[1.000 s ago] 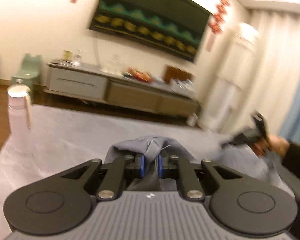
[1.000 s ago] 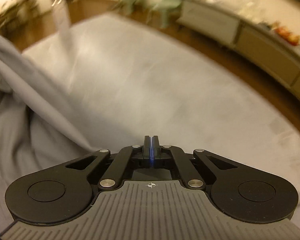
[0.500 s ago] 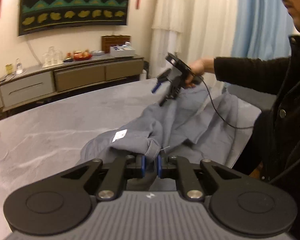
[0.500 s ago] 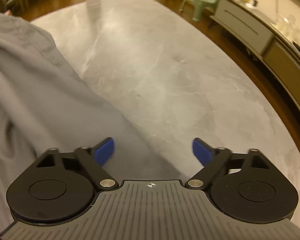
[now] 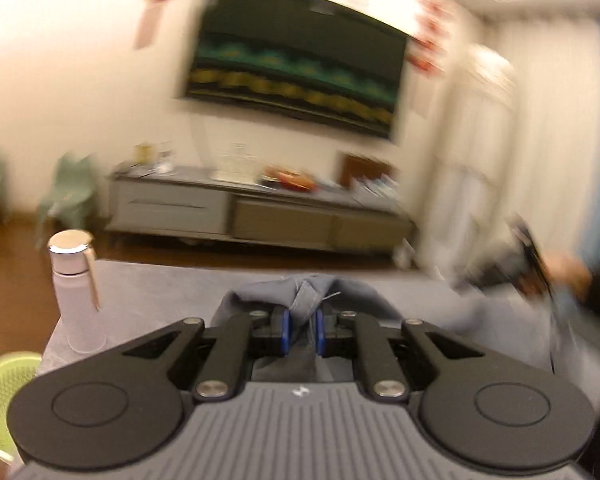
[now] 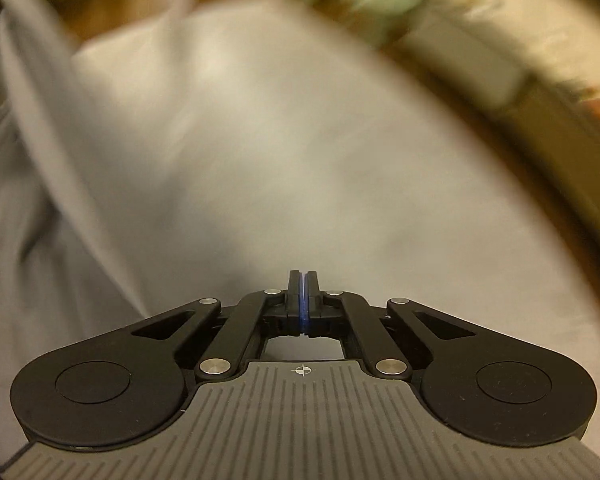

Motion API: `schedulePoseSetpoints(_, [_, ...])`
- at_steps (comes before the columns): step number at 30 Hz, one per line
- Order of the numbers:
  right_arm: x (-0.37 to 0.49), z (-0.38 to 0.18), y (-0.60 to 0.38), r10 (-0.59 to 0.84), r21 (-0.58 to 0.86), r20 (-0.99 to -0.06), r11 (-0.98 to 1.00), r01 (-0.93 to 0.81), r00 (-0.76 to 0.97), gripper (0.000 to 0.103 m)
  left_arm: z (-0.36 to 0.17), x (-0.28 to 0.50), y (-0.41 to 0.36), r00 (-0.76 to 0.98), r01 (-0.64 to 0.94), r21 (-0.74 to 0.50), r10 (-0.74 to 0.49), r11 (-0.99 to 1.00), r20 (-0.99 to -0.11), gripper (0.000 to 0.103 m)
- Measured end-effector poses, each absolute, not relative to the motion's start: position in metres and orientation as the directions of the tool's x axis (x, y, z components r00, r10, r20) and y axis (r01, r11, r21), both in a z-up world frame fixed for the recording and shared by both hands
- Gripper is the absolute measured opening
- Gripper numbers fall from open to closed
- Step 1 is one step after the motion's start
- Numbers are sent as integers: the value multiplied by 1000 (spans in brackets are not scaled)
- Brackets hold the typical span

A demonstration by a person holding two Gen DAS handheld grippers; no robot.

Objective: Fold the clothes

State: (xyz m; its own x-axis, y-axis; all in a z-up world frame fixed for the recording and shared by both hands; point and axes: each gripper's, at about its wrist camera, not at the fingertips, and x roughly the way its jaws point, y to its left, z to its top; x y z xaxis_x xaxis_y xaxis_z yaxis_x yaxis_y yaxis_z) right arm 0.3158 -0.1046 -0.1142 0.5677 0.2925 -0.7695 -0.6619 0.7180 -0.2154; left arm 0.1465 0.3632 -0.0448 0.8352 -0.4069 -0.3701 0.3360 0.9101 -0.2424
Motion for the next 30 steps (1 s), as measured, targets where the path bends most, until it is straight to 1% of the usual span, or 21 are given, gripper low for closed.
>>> schedulePoseSetpoints(1, [325, -106, -116, 256, -234, -753, 757, -610, 606, 0, -44, 171, 362, 838, 273, -289, -375, 917, -397, 12])
schedulePoseSetpoints(2, [335, -100, -127, 224, -234, -749, 791, -565, 623, 0, -47, 198, 357, 827, 210, -286, -326, 935, -458, 12])
schedulePoseSetpoints(3, [341, -100, -135, 205, -221, -760, 811, -541, 617, 6, -52, 214, 355, 821, 174, -273, -293, 946, -491, 12])
schedulePoseSetpoints(4, [342, -104, -139, 197, -209, -774, 818, -536, 602, 13, -57, 229, 354, 812, 139, -258, -259, 956, -522, 12])
schedulePoseSetpoints(5, [335, -112, -140, 197, -212, -783, 808, -550, 590, 27, -62, 236, 356, 810, 110, -271, -244, 956, -533, 12])
schedulePoseSetpoints(6, [326, -122, -140, 199, -219, -790, 792, -569, 580, 55, -66, 239, 358, 813, 97, -282, -239, 955, -531, 12])
schedulePoseSetpoints(7, [316, -131, -140, 200, -225, -798, 776, -589, 569, 64, -68, 239, 362, 815, 80, -294, -232, 952, -530, 12])
schedulePoseSetpoints(8, [304, -138, -142, 210, -230, -795, 763, -604, 569, 71, -71, 237, 366, 816, 59, -309, -224, 949, -533, 12])
schedulePoseSetpoints(10, [277, -149, -153, 252, -204, -770, 773, -600, 586, 75, -75, 231, 374, 814, 47, -316, -220, 948, -537, 12])
schedulePoseSetpoints(12, [256, -157, -163, 306, -160, -731, 792, -589, 610, 92, -83, 224, 376, 810, 39, -309, -211, 950, -548, 12])
schedulePoseSetpoints(13, [251, -164, -165, 302, -170, -715, 800, -576, 631, 93, -83, 223, 377, 807, 43, -311, -217, 950, -550, 12])
schedulePoseSetpoints(15, [260, -180, -168, 283, -107, -726, 854, -509, 627, 92, -85, 225, 376, 798, 44, -314, -222, 949, -560, 12])
schedulePoseSetpoints(17, [289, -185, -185, 322, 115, -742, 925, -361, 588, 91, -90, 228, 373, 797, 51, -303, -222, 952, -562, 12])
schedulePoseSetpoints(19, [309, -191, -200, 371, 328, -731, 927, -182, 573, 87, -91, 223, 369, 805, 62, -295, -223, 953, -550, 12])
schedulePoseSetpoints(20, [319, -194, -208, 395, 426, -721, 901, -86, 569, 81, -90, 220, 369, 809, 75, -300, -234, 951, -539, 12])
schedulePoseSetpoints(22, [333, -201, -206, 377, 473, -721, 881, 16, 581, 49, -92, 218, 365, 820, 83, -298, -235, 951, -521, 12])
schedulePoseSetpoints(23, [338, -203, -203, 363, 474, -729, 879, 45, 581, 4, -92, 217, 366, 822, 82, -303, -236, 950, -518, 12])
schedulePoseSetpoints(25, [339, -200, -199, 320, 452, -722, 889, 69, 614, 1, -87, 219, 367, 843, 60, -291, -204, 955, -497, 12])
schedulePoseSetpoints(26, [334, -189, -196, 294, 428, -695, 903, 48, 656, 0, -84, 220, 368, 854, 48, -285, -188, 957, -486, 12])
schedulePoseSetpoints(29, [289, -121, -212, 227, 397, -521, 918, -2, 823, 0, -69, 212, 381, 892, 81, -367, -232, 927, -388, 12])
schedulePoseSetpoints(30, [261, -98, -219, 214, 391, -463, 920, -19, 860, 0, -72, 211, 383, 887, 78, -370, -234, 926, -398, 12])
